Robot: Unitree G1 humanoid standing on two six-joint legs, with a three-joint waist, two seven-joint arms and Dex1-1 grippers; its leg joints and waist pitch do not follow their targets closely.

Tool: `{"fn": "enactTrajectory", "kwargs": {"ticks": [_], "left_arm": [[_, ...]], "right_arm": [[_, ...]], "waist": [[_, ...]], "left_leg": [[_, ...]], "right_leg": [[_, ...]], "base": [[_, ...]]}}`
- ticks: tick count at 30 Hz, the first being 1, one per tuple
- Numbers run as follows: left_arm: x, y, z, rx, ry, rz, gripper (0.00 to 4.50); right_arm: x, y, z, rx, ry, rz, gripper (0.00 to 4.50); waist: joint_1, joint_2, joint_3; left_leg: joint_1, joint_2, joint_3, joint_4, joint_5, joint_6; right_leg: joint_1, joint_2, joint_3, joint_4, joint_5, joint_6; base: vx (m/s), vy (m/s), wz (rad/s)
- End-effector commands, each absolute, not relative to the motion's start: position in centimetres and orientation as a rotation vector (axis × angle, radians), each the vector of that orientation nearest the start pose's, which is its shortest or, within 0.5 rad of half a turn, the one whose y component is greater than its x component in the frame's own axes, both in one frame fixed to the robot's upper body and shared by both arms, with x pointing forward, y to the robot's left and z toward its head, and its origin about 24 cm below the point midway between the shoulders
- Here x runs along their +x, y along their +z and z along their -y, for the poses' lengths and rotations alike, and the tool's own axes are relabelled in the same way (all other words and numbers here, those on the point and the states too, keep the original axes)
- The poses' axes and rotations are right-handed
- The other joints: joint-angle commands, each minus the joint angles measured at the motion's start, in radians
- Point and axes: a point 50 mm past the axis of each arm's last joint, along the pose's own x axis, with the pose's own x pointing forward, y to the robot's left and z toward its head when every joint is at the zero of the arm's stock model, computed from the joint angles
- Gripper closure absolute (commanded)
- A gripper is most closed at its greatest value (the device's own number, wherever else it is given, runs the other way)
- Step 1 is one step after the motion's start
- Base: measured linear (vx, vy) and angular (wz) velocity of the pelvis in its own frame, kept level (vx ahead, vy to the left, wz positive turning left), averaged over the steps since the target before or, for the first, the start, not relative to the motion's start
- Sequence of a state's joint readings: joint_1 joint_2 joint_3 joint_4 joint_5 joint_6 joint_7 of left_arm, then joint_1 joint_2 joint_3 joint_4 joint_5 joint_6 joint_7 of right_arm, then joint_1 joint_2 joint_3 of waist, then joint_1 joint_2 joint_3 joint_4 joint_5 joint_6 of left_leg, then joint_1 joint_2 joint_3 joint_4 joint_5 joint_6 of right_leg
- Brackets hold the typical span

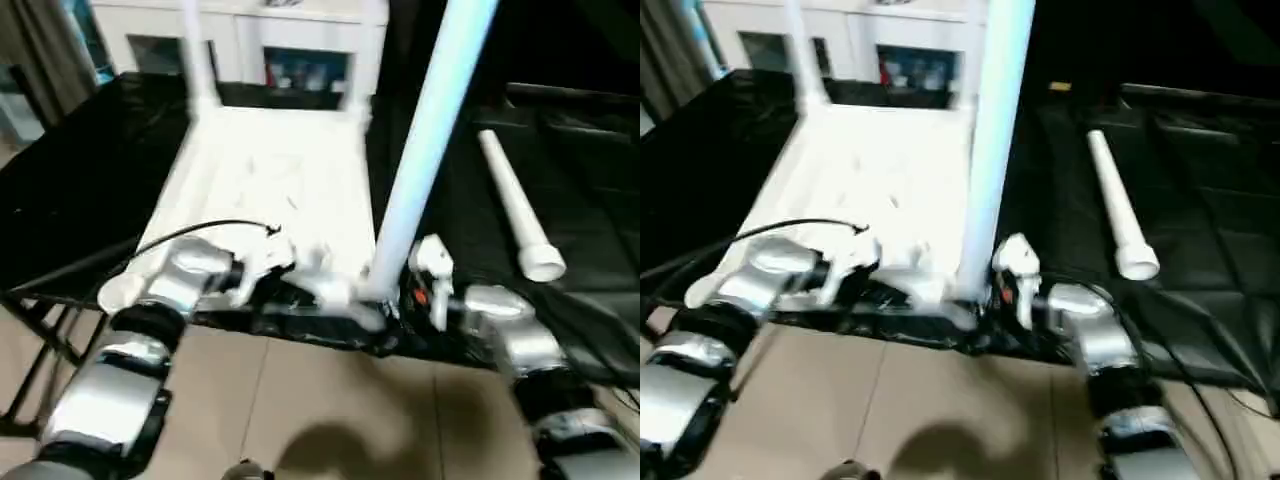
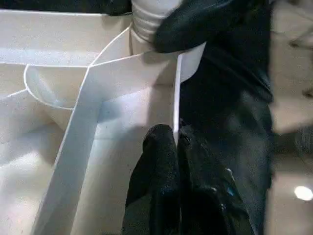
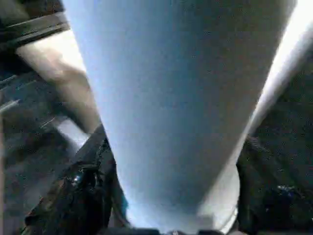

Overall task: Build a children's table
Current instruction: Rotate leg to tighten

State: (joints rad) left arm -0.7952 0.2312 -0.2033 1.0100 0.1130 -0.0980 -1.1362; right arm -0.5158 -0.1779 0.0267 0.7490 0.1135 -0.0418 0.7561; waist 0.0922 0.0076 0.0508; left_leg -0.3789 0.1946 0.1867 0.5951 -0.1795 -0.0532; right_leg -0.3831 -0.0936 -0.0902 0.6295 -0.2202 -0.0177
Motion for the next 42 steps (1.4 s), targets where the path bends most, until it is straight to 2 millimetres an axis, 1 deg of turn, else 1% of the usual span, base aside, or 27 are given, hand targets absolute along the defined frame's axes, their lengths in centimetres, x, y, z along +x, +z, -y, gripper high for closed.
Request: {"fn": "enactTrajectory", "kwargs": {"ticks": [1,2,3,4,5,7,8,10,11,12,15,18,19,20,21,23,24,25,26,27,29,30,32,34,35,38,42], "left_arm": [[35.0,5.4,-9.4,0.371,-1.213,-0.369,4.5],[35.1,5.4,-8.3,0.36,-1.181,-0.355,4.5],[35.2,5.4,-7.7,0.355,-1.159,-0.344,4.5],[35.2,5.4,-7.7,0.355,-1.159,-0.344,4.5],[35.2,5.4,-6.9,0.344,-1.137,-0.33,4.5],[35.0,5.3,-5.9,0.342,-1.13,-0.311,4.5],[34.8,5.2,-5.5,0.346,-1.148,-0.304,4.5],[34.6,5.1,-5.4,0.35,-1.169,-0.297,4.5],[34.6,5.1,-5.5,0.351,-1.173,-0.297,4.5],[34.5,5.1,-5.6,0.353,-1.178,-0.297,4.5],[34.2,4.9,-6.5,0.378,-1.231,-0.294,4.5],[34.0,4.8,-7.1,0.401,-1.272,-0.294,4.5],[33.9,4.8,-7.4,0.403,-1.292,-0.292,4.5],[33.8,4.9,-7.7,0.405,-1.313,-0.29,4.5],[33.7,4.9,-8.0,0.405,-1.332,-0.292,4.5],[33.4,5.1,-9.3,0.414,-1.41,-0.305,4.5],[33.4,5.1,-9.3,0.414,-1.41,-0.305,4.5],[33.4,5.1,-9.3,0.414,-1.41,-0.305,4.5],[33.3,5.2,-9.5,0.411,-1.43,-0.308,4.5],[33.2,5.3,-10.1,0.418,-1.469,-0.321,4.5],[33.1,5.4,-10.7,0.429,-1.504,-0.339,4.5],[33.0,5.4,-10.9,0.431,-1.518,-0.346,4.5],[32.9,5.4,-11.5,0.455,-1.538,-0.357,4.5],[32.8,5.4,-11.9,0.463,-1.564,-0.374,4.5],[32.6,5.4,-12.2,0.467,-1.585,-0.383,4.5],[32.5,5.4,-12.5,0.471,-1.607,-0.398,4.5],[32.3,5.3,-12.8,0.475,-1.619,-0.407,4.5]], "right_arm": [[32.5,1.3,11.4,-0.046,0.74,-0.269,1.76],[32.9,1.0,10.9,-0.028,0.631,-0.283,1.76],[33.1,1.0,10.5,-0.02,0.576,-0.287,1.76],[33.1,1.0,10.5,-0.02,0.576,-0.287,1.76],[33.4,1.0,9.7,-0.013,0.522,-0.281,1.76],[33.7,1.4,8.5,-0.035,0.493,-0.25,1.76],[33.9,1.7,8.1,-0.013,0.486,-0.226,1.41],[34.1,1.9,8.1,0.018,0.475,-0.22,1.06],[34.2,2.0,8.2,0.028,0.483,-0.215,1.04],[34.2,2.1,8.2,0.039,0.493,-0.209,0.97],[34.1,2.4,8.7,0.01,0.586,-0.189,0.59],[33.9,2.4,9.2,-0.034,0.66,-0.187,0.44],[33.8,2.4,9.4,-0.055,0.702,-0.187,0.44],[33.6,2.3,9.6,-0.075,0.743,-0.188,0.44],[33.4,2.3,9.8,-0.082,0.791,-0.192,0.44],[32.3,2.3,10.6,-0.09,0.979,-0.207,0.44],[32.3,2.3,10.6,-0.09,0.979,-0.207,0.44],[32.3,2.3,10.6,-0.09,0.979,-0.207,0.44],[32.1,2.3,10.8,-0.088,1.024,-0.211,0.44],[31.5,2.4,11.1,-0.089,1.12,-0.229,0.44],[30.9,2.5,11.5,-0.096,1.208,-0.247,0.44],[30.7,2.6,11.6,-0.098,1.239,-0.253,0.44],[30.3,2.6,12.0,-0.11,1.306,-0.281,0.69],[30.0,2.6,12.2,-0.114,1.345,-0.297,0.69],[29.8,2.6,12.5,-0.114,1.377,-0.313,0.88],[29.6,2.7,12.7,-0.119,1.398,-0.325,1.11],[29.3,2.8,12.8,-0.106,1.422,-0.338,1.46]], "waist": [[-0.001,-0.005,-0.056],[-0.008,-0.002,-0.055],[-0.01,-0.002,-0.055],[-0.009,-0.003,-0.055],[-0.006,-0.004,-0.057],[-0.007,-0.003,-0.059],[-0.006,-0.004,-0.061],[-0.004,-0.002,-0.062],[-0.004,-0.001,-0.063],[-0.006,-0.003,-0.062],[-0.007,-0.003,-0.06],[-0.006,-0.003,-0.061],[-0.005,-0.003,-0.061],[-0.003,-0.003,-0.063],[-0.003,-0.003,-0.062],[0.002,-0.003,-0.064],[0.001,-0.003,-0.063],[0.003,-0.003,-0.065],[0.002,-0.002,-0.064],[0.003,-0.003,-0.063],[0.005,-0.002,-0.063],[0.005,-0.002,-0.063],[0.01,-0.002,-0.063],[0.013,-0.002,-0.064],[0.014,-0.002,-0.064],[0.021,-0.002,-0.064],[0.022,-0.002,-0.064]], "left_leg": [[0.019,0.048,-0.021,-0.083,-0.24,0.002],[0.02,0.048,-0.021,-0.086,-0.229,-0.001],[0.019,0.047,-0.022,-0.086,-0.232,-0.004],[0.02,0.045,-0.02,-0.086,-0.235,-0.004],[0.023,0.045,-0.019,-0.083,-0.226,0.003],[0.02,0.043,-0.018,-0.083,-0.201,0.011],[0.02,0.043,-0.017,-0.082,-0.187,0.017],[0.018,0.043,-0.016,-0.08,-0.171,0.034],[0.018,0.043,-0.015,-0.079,-0.161,0.044],[0.017,0.043,-0.015,-0.079,-0.16,0.048],[0.017,0.043,-0.014,-0.081,-0.191,0.056],[0.017,0.045,-0.014,-0.08,-0.189,0.062],[0.018,0.045,-0.012,-0.078,-0.18,0.065],[0.016,0.045,-0.012,-0.077,-0.17,0.072],[0.015,0.045,-0.011,-0.076,-0.161,0.075],[0.014,0.046,-0.009,-0.072,-0.149,0.094],[0.013,0.045,-0.009,-0.072,-0.15,0.102],[0.013,0.048,-0.009,-0.071,-0.141,0.11],[0.013,0.049,-0.009,-0.072,-0.147,0.109],[0.015,0.048,-0.009,-0.072,-0.156,0.112],[0.014,0.051,-0.01,-0.072,-0.154,0.115],[0.016,0.052,-0.009,-0.073,-0.157,0.115],[0.016,0.052,-0.009,-0.072,-0.158,0.111],[0.019,0.054,-0.009,-0.073,-0.156,0.106],[0.019,0.055,-0.009,-0.073,-0.156,0.101],[0.02,0.054,-0.009,-0.073,-0.156,0.094],[0.021,0.055,-0.009,-0.075,-0.153,0.086]], "right_leg": [[0.038,-0.08,0.059,-0.094,-0.22,-0.221],[0.035,-0.077,0.06,-0.092,-0.202,-0.221],[0.037,-0.077,0.059,-0.092,-0.21,-0.219],[0.037,-0.076,0.06,-0.095,-0.219,-0.214],[0.037,-0.079,0.062,-0.096,-0.21,-0.21],[0.039,-0.075,0.062,-0.093,-0.174,-0.209],[0.039,-0.076,0.062,-0.09,-0.148,-0.212],[0.041,-0.073,0.061,-0.087,-0.107,-0.217],[0.042,-0.072,0.061,-0.083,-0.078,-0.224],[0.043,-0.071,0.061,-0.082,-0.071,-0.226],[0.044,-0.072,0.061,-0.087,-0.105,-0.224],[0.045,-0.073,0.061,-0.086,-0.102,-0.226],[0.043,-0.072,0.062,-0.085,-0.088,-0.229],[0.046,-0.072,0.061,-0.082,-0.071,-0.235],[0.046,-0.071,0.061,-0.081,-0.059,-0.237],[0.047,-0.069,0.059,-0.075,-0.023,-0.245],[0.048,-0.068,0.058,-0.075,-0.017,-0.248],[0.047,-0.068,0.058,-0.071,0.001,-0.254],[0.045,-0.069,0.057,-0.071,-0.002,-0.261],[0.047,-0.068,0.057,-0.074,-0.013,-0.264],[0.046,-0.07,0.058,-0.072,-0.012,-0.266],[0.045,-0.069,0.058,-0.073,-0.015,-0.268],[0.045,-0.071,0.058,-0.073,-0.022,-0.268],[0.043,-0.071,0.059,-0.072,-0.015,-0.274],[0.042,-0.072,0.059,-0.072,-0.016,-0.275],[0.042,-0.073,0.059,-0.071,-0.016,-0.276],[0.042,-0.073,0.059,-0.07,-0.014,-0.277]], "base": [[0.0,0.0,0.0],[0.0,0.0,0.0],[0.0,0.0,0.0],[0.0,0.0,0.0],[0.0,0.0,0.0],[0.0,0.0,0.0],[0.0,0.0,0.0],[0.0,0.0,0.0],[0.0,0.0,0.0],[0.0,0.0,0.0],[0.0,0.0,0.0],[0.0,0.0,0.0],[0.0,0.0,0.0],[0.0,0.0,0.0],[0.0,0.0,0.0],[0.0,0.0,0.0],[0.0,0.0,0.0],[0.0,0.0,0.0],[0.0,0.0,0.0],[0.0,0.0,0.0],[0.0,0.0,0.0],[0.0,0.0,0.0],[0.0,0.0,0.0],[0.0,0.0,0.0],[0.0,0.0,0.0],[0.0,0.0,0.0],[0.0,0.0,0.0]]}}
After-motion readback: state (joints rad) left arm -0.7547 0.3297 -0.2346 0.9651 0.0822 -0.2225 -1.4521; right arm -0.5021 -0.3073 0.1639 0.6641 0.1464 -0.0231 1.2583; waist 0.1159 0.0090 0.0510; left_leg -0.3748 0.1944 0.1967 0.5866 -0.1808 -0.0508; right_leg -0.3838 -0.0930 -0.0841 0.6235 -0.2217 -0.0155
